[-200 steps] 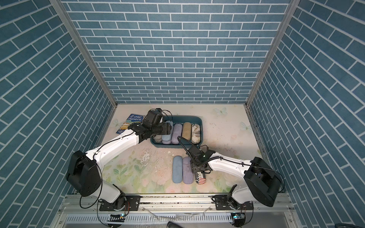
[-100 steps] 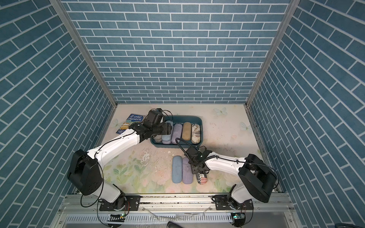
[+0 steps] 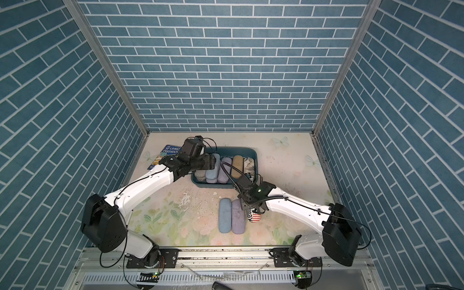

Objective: Put the glasses cases into the storage boxes
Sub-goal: Pick up the glasses case at the center of the board.

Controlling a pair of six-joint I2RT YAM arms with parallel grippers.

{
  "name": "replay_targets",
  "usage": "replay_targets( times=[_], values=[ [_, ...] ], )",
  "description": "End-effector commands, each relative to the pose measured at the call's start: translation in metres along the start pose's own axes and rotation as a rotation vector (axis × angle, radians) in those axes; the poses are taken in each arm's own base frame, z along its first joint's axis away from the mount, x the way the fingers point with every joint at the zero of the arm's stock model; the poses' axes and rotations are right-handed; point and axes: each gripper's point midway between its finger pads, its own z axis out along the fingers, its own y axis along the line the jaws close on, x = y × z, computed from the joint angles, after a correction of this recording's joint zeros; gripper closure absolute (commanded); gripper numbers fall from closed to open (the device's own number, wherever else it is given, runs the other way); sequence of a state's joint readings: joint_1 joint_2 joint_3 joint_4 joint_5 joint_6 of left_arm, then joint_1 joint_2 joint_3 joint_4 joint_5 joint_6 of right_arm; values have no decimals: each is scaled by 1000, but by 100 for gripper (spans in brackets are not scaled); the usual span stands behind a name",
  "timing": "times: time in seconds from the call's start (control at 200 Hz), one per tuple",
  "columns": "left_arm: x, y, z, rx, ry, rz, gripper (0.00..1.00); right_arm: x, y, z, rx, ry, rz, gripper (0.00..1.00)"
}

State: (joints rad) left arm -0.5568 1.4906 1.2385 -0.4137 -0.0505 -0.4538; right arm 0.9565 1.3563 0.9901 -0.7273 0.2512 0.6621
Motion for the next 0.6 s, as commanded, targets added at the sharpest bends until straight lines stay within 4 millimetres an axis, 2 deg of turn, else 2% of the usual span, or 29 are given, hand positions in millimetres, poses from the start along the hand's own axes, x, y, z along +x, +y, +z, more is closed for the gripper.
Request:
replay_targets(
  times=[0.0,0.13,0.305,0.595],
  values=[
    [-5,22,-19,-39,-40,-20,20,-33,-4,-14,26,-79,-28,45],
    [-7,48,-33,-71,-69,-71,20,-77,16,-15,-83,-149,10,45],
    [-3,76,-50,-119,-88,-107,20,-127,39,0,-189,-180,44,45],
    [5,91,-53,-138,-92,-139,20,-171,58,48,-234,-155,88,45]
  ],
)
